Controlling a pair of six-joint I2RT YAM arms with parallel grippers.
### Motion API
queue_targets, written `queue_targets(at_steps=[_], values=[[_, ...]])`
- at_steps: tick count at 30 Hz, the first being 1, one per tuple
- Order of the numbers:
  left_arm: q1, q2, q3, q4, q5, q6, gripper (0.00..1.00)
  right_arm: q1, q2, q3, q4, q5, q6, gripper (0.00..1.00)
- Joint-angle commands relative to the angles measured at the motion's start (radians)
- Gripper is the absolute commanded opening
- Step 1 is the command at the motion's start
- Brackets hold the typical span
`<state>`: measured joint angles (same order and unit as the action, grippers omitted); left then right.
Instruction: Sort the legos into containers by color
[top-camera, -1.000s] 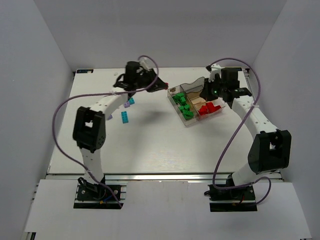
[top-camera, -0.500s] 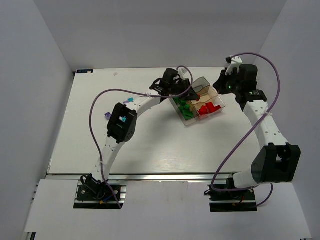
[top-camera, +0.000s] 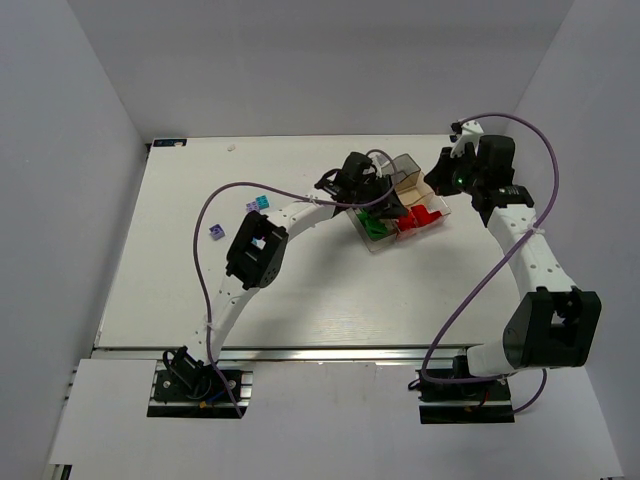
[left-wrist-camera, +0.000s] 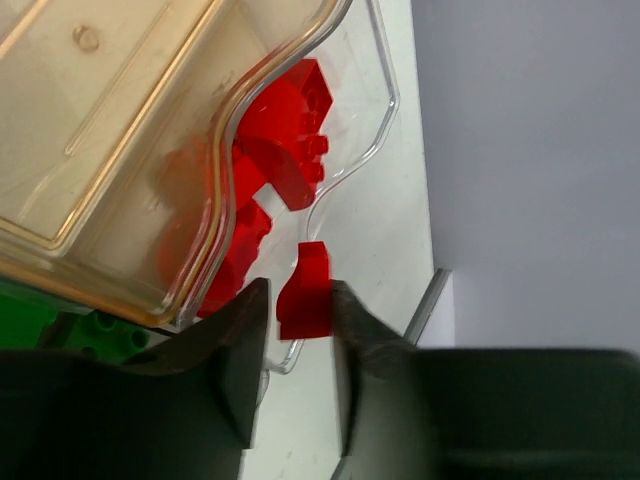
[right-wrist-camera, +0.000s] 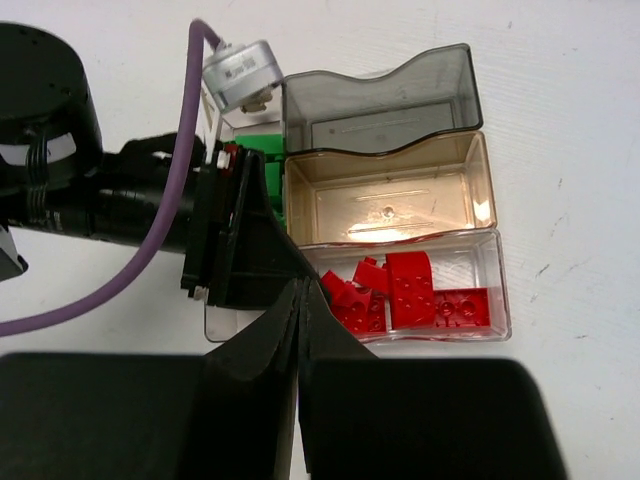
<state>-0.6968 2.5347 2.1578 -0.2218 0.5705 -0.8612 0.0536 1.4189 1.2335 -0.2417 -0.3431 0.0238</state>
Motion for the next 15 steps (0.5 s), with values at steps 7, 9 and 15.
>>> queue_targets(at_steps=[7, 9, 15], values=[[0.003, -0.005, 0.086, 0.001, -0.044, -0.013, 0.54, -0.003, -0.054, -0.040, -0.004, -0.146, -0.065, 0.12], [0.003, -0.008, 0.094, 0.013, -0.043, -0.022, 0.55, 0.000, -0.058, -0.046, -0.004, -0.175, -0.082, 0.17], [0.022, -0.089, 0.083, 0.038, -0.063, -0.022, 0.41, -0.003, -0.061, -0.034, -0.034, -0.449, -0.221, 0.24]])
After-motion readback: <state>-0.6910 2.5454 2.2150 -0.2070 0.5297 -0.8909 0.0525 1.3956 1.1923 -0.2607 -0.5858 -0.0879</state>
